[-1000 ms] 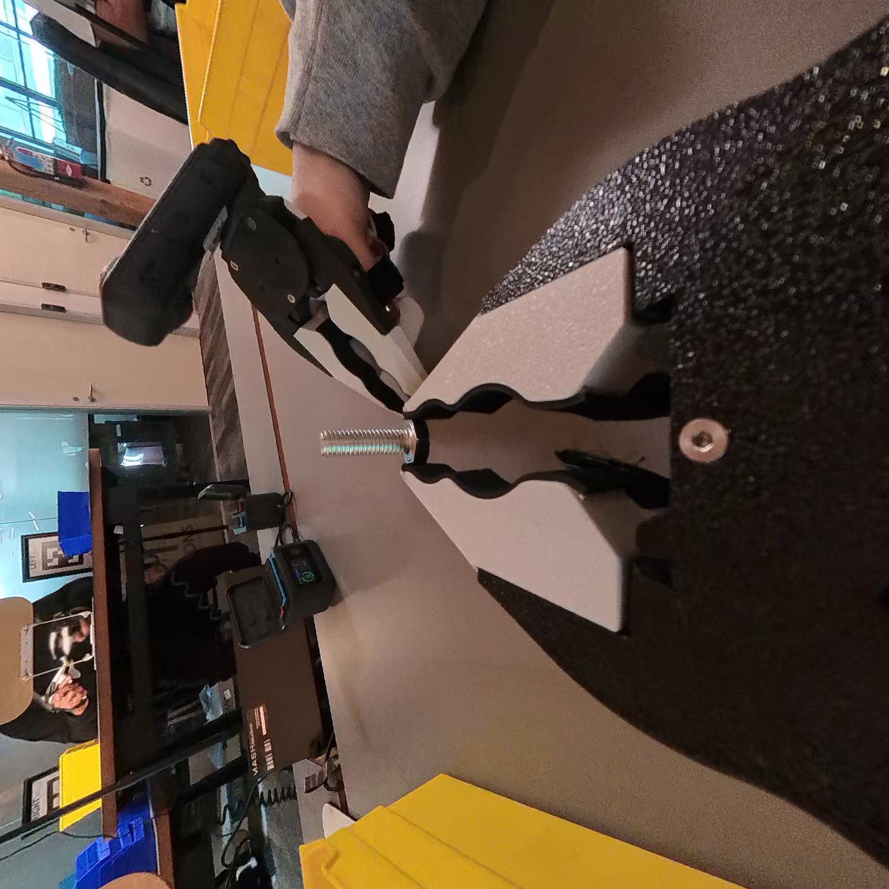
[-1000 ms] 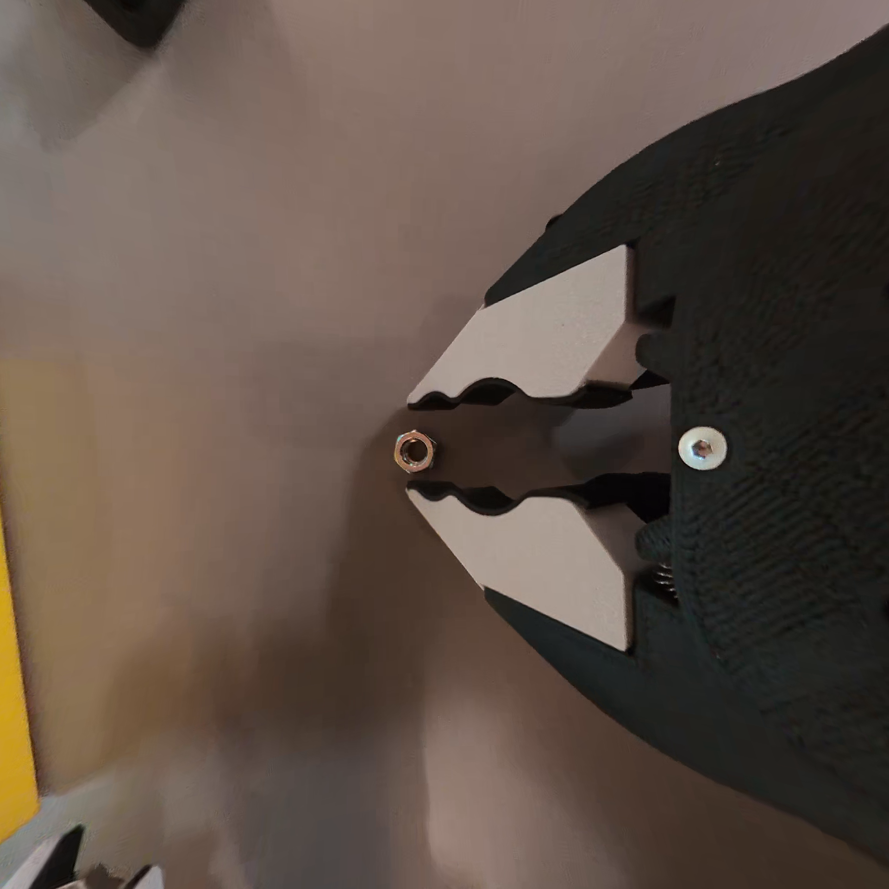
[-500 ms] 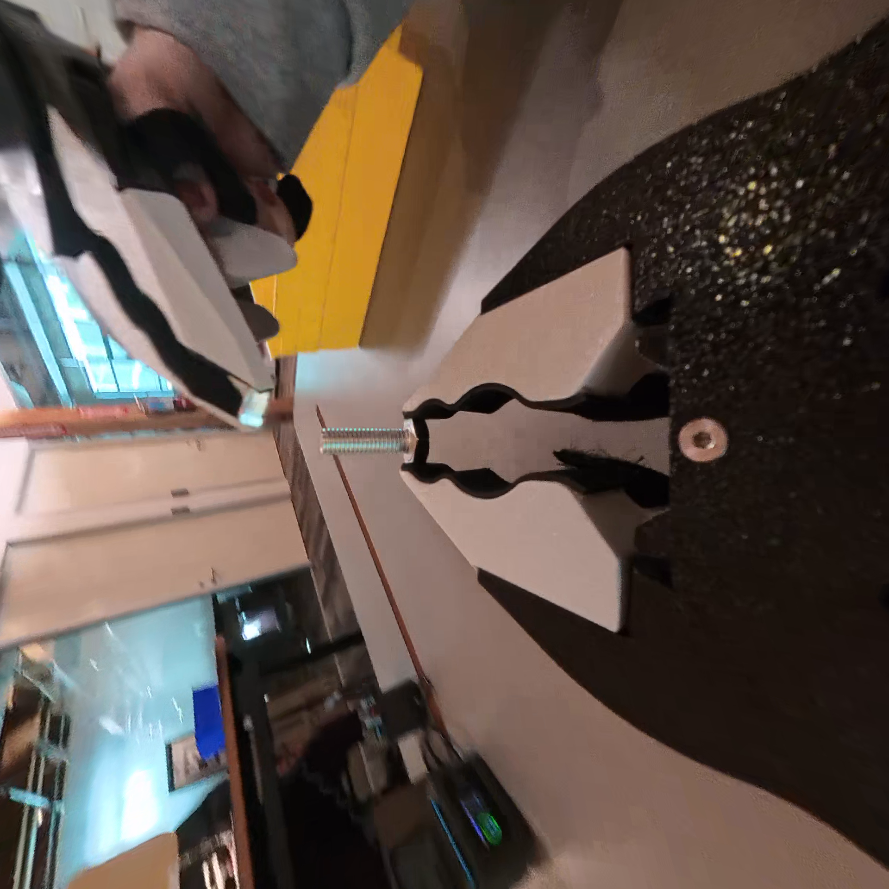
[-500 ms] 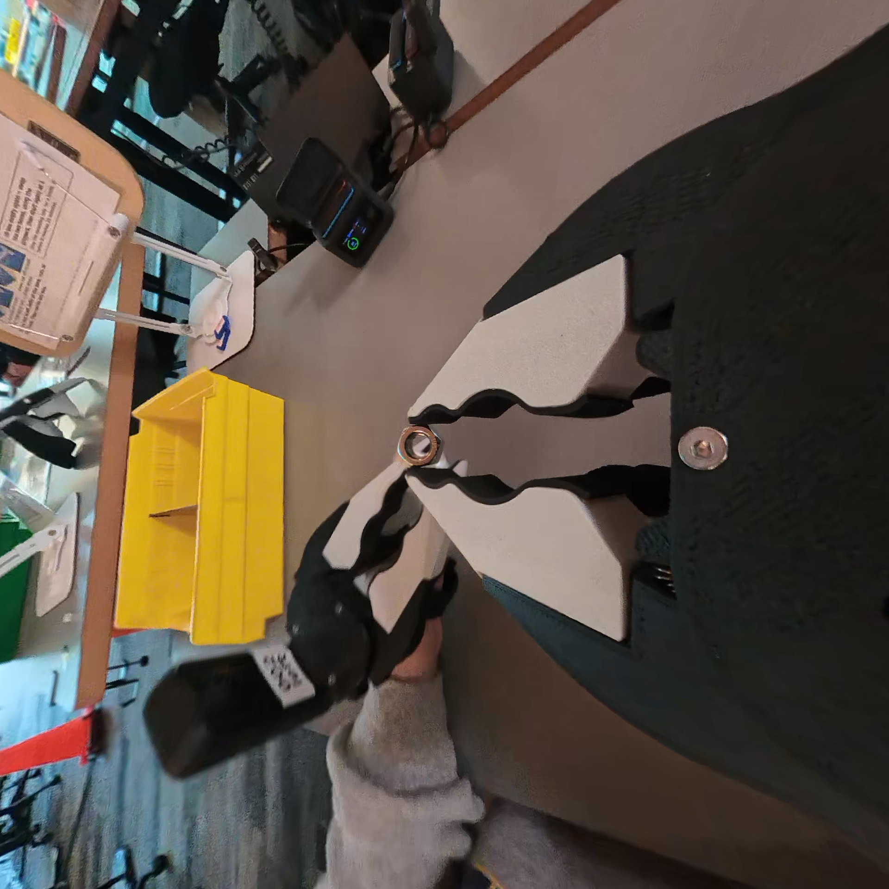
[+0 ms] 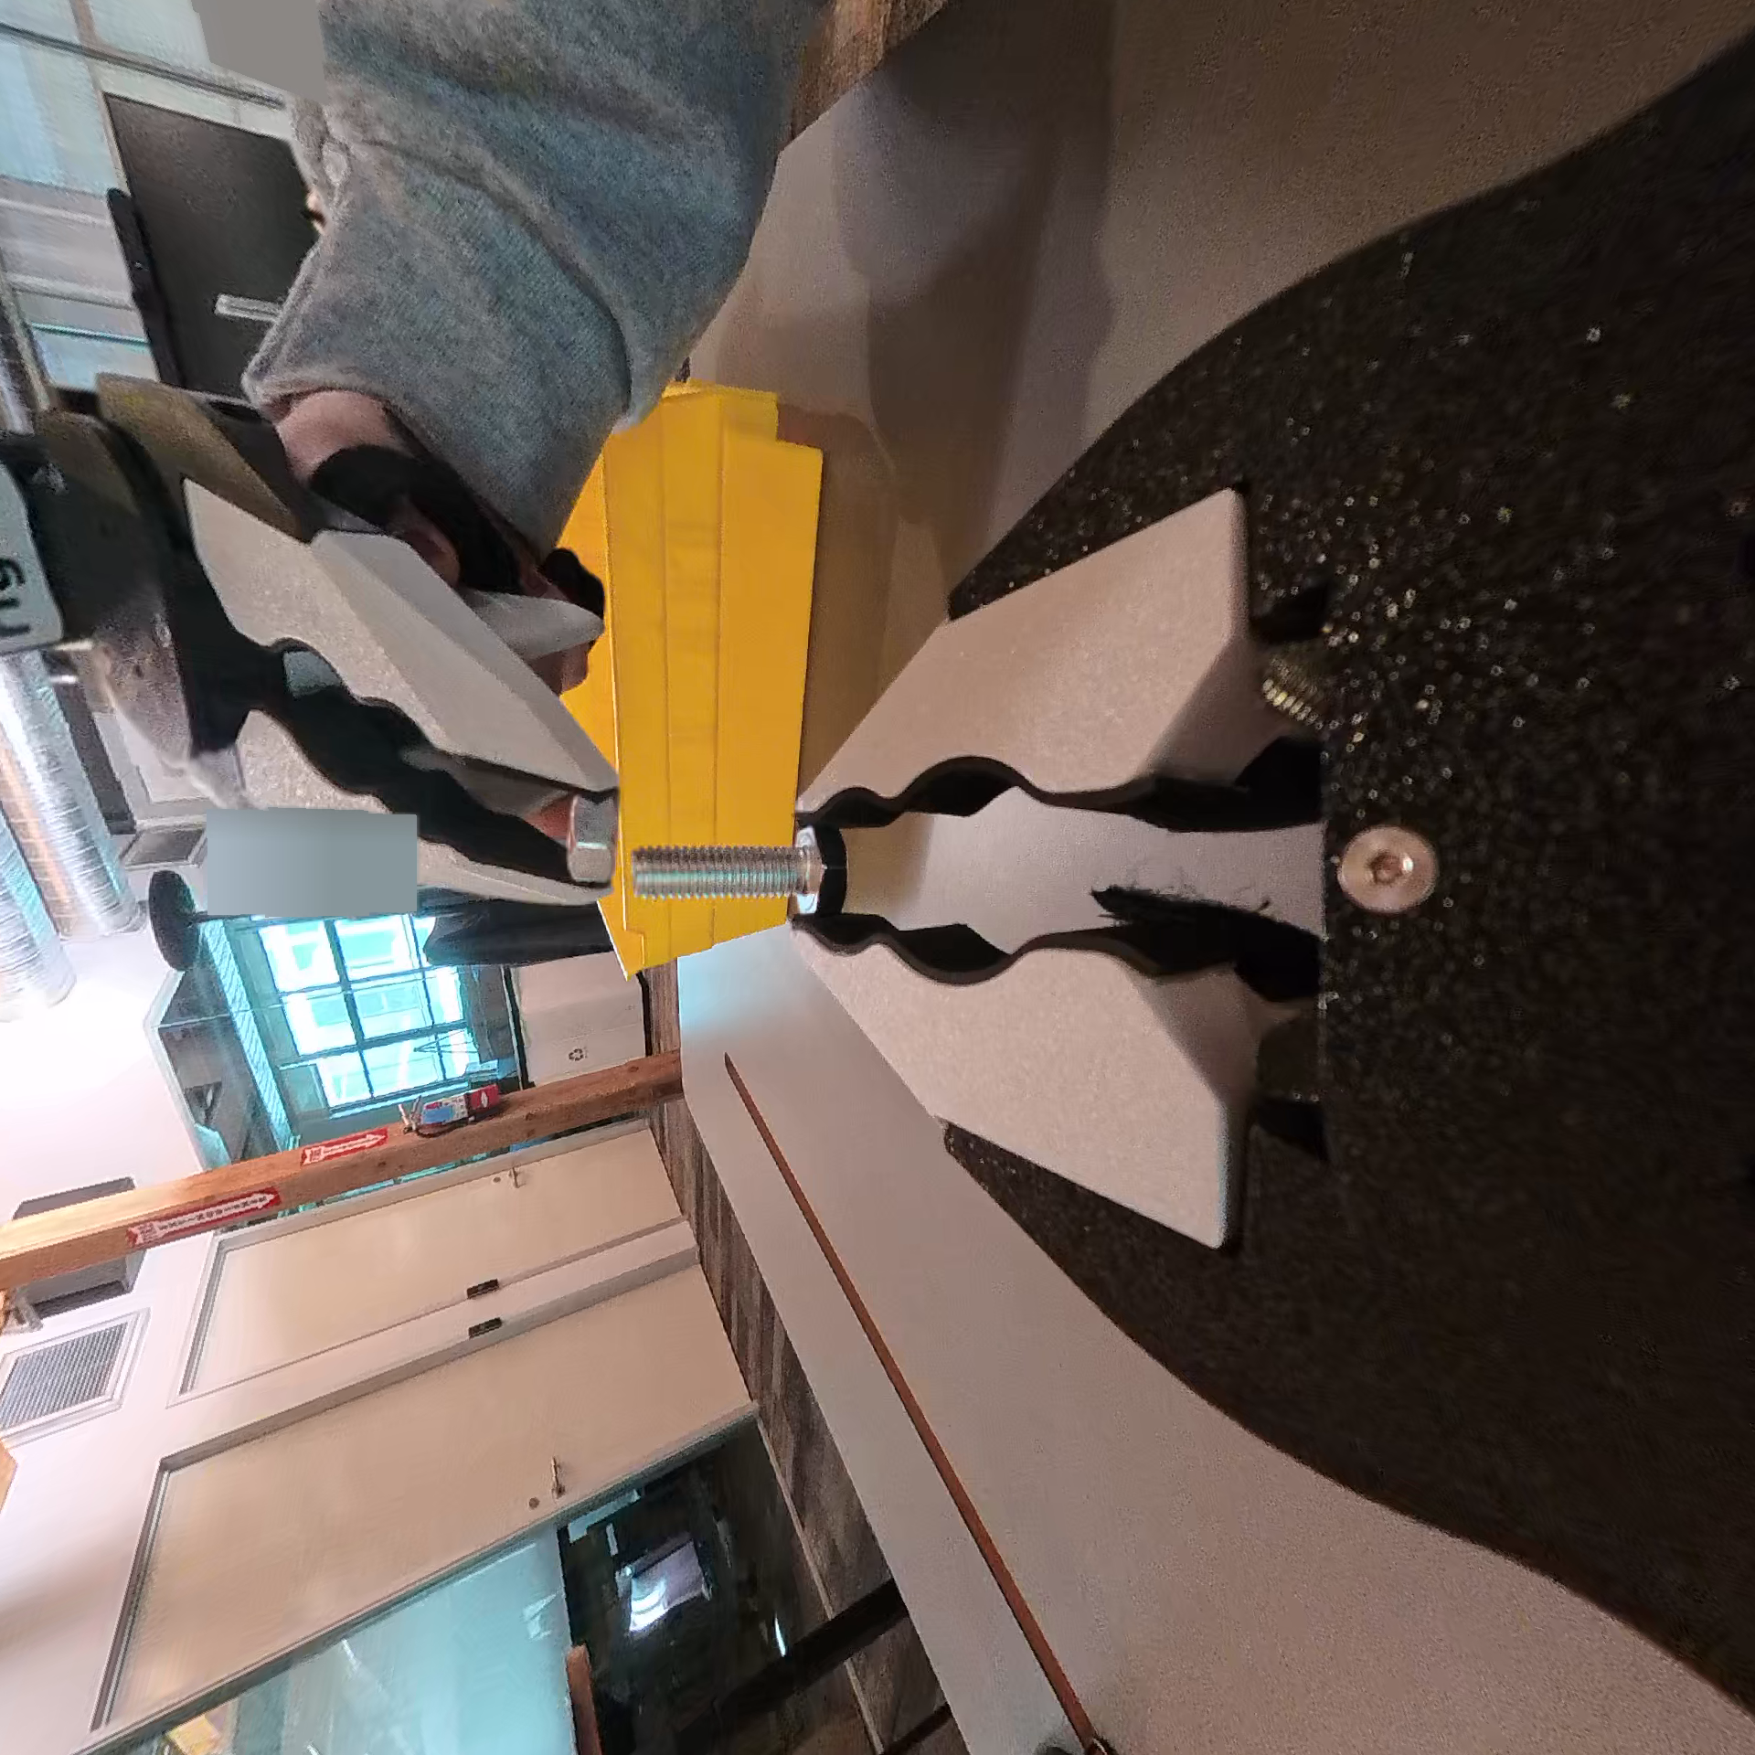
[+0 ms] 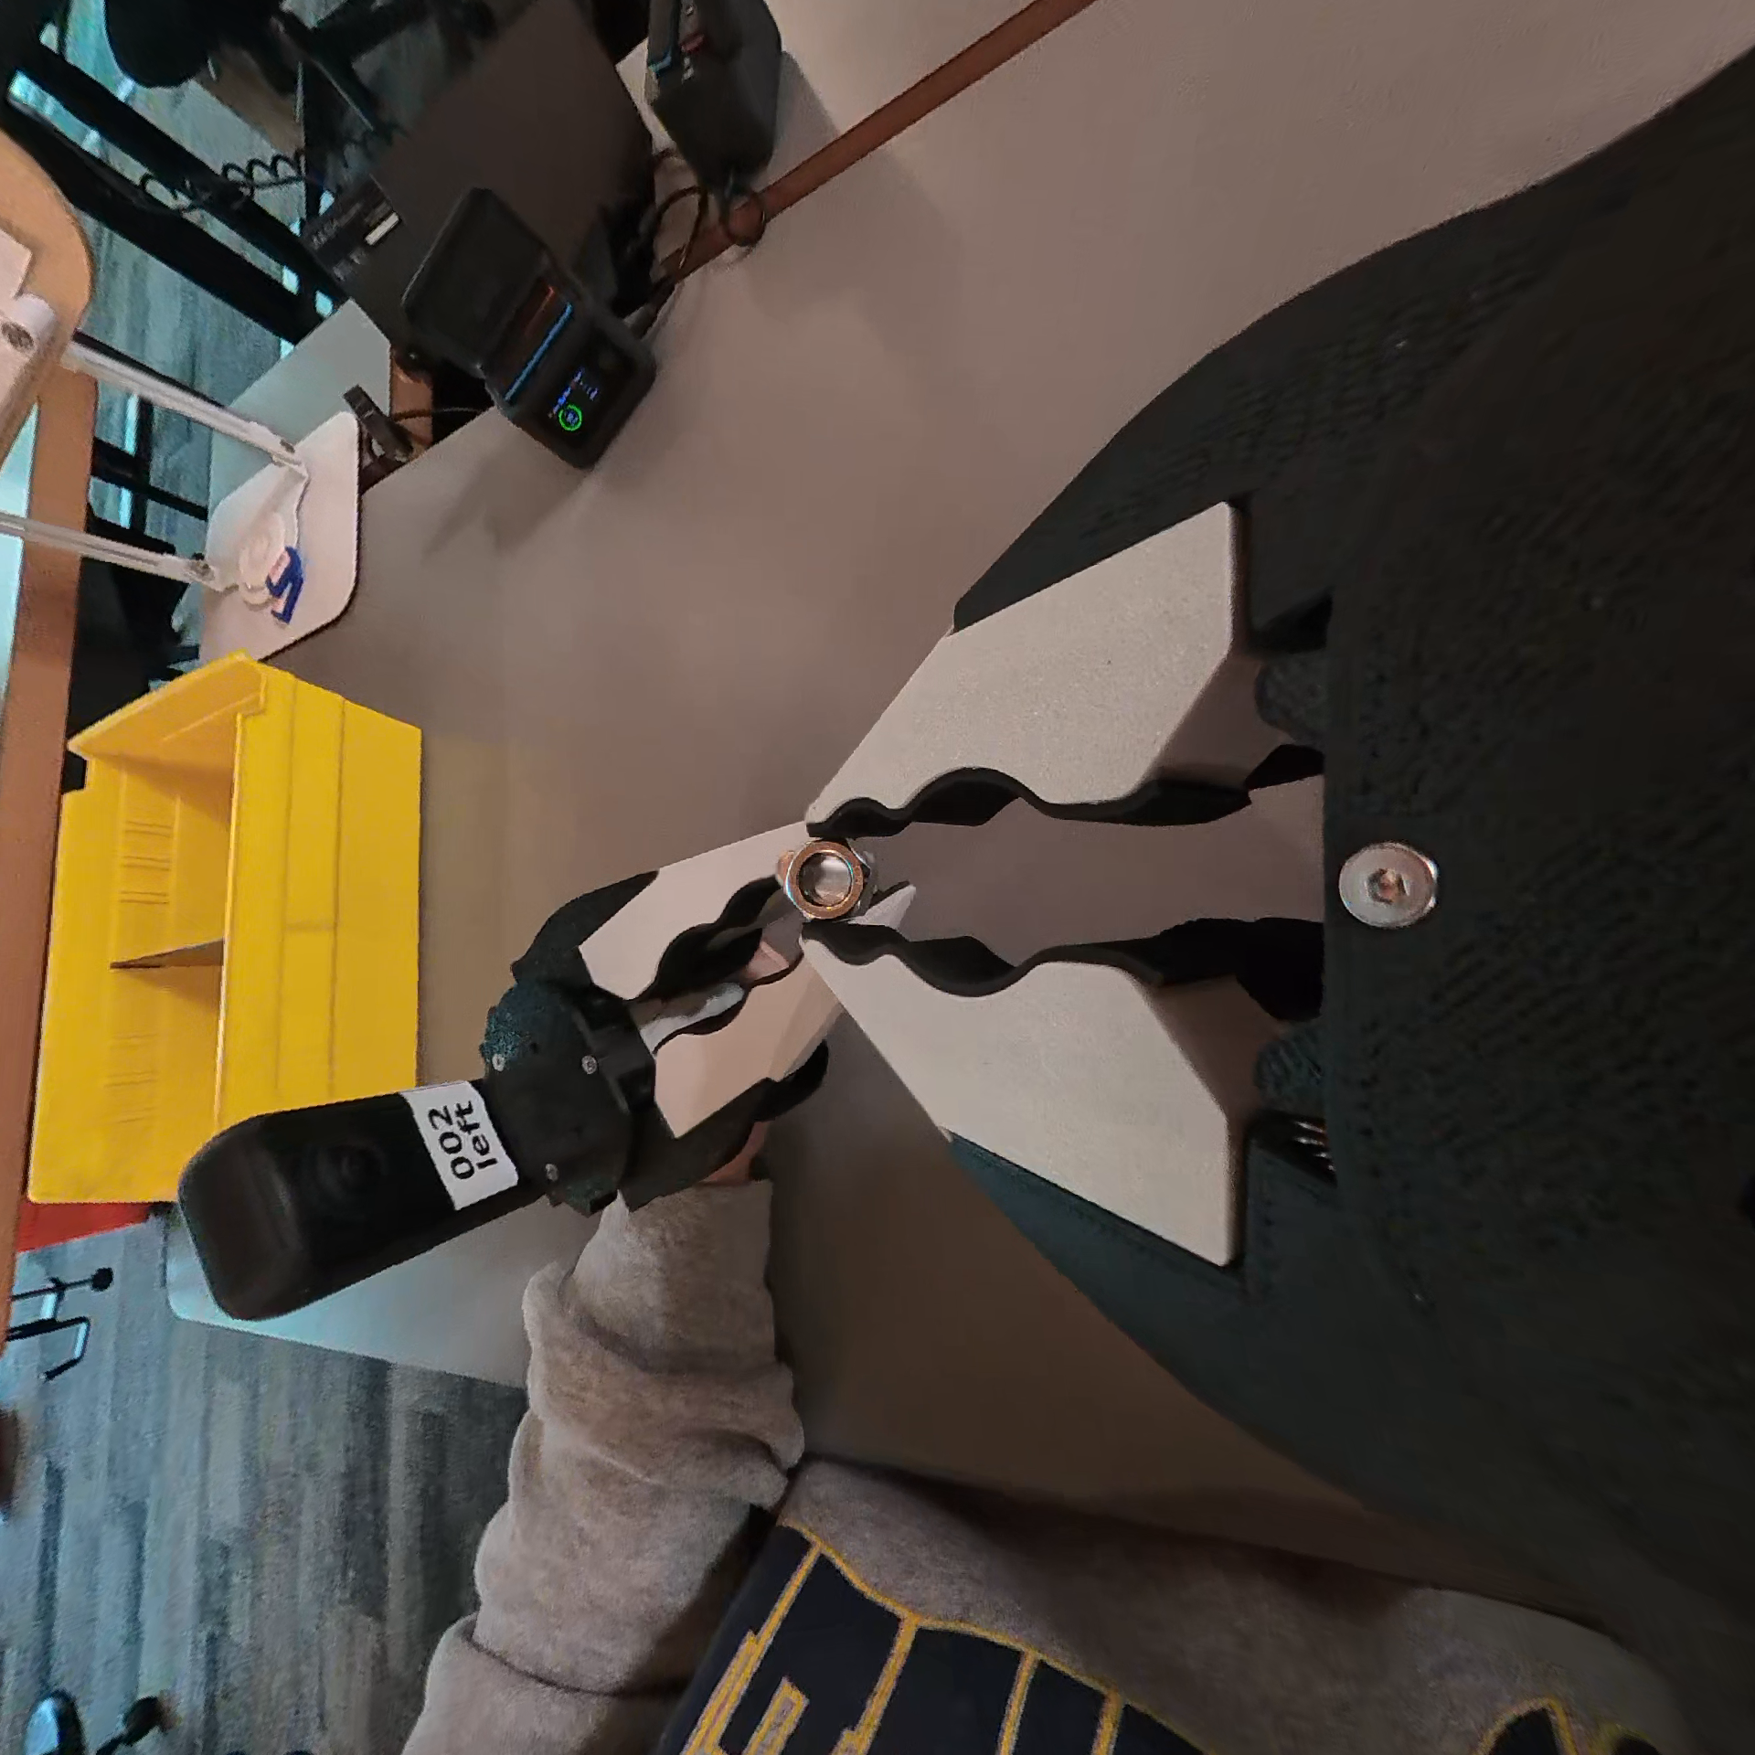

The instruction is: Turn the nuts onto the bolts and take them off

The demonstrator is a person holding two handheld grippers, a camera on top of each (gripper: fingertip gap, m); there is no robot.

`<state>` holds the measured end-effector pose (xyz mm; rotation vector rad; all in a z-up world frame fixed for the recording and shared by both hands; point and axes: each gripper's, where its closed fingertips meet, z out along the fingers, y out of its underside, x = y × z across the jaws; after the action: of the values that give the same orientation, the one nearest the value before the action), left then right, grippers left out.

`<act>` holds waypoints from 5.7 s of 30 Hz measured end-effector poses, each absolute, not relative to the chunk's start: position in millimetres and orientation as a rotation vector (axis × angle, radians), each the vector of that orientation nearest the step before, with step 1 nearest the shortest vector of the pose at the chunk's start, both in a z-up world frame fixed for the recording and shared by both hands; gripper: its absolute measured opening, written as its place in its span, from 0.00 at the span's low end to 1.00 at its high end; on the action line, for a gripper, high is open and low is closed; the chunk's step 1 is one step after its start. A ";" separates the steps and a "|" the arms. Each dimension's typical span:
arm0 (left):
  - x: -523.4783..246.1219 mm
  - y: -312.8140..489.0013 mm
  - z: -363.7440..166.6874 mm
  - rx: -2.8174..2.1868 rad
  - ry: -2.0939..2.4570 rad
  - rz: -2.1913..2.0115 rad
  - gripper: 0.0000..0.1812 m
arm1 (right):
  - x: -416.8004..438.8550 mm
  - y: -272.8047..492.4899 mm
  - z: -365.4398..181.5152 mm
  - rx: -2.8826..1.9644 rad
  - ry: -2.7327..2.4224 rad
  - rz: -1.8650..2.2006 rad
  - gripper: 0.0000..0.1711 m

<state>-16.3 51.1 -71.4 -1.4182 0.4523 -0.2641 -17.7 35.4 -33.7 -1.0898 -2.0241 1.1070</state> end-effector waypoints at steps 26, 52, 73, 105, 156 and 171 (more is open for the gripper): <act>-26.5 51.3 -71.0 -1.456 0.336 -0.311 0.09 | -43.7 34.6 -37.1 -1.214 -2.107 1.070 0.10; -37.1 54.6 -69.5 -1.462 0.264 -0.276 0.09 | -67.2 21.5 -28.9 -1.166 -1.486 1.354 0.50; -40.4 55.0 -69.4 -1.466 0.229 -0.351 0.09 | -59.4 14.0 -32.5 -1.068 -1.511 1.454 0.44; -14.9 42.8 -65.5 -1.429 0.331 -0.647 0.09 | -36.7 21.6 -26.9 -0.978 -1.436 1.694 0.31; 5.2 43.3 -66.3 -1.435 0.385 -0.718 0.09 | -32.6 22.4 -35.8 -0.988 -1.491 1.646 0.40; 1.2 42.5 -69.3 -1.463 0.401 -0.664 0.09 | -40.7 6.0 -35.6 -0.931 -1.564 1.679 0.40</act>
<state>1.2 42.5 -69.3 -1.4626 0.4014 -0.6643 -40.7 6.0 -35.6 -0.9306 -1.5643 1.6791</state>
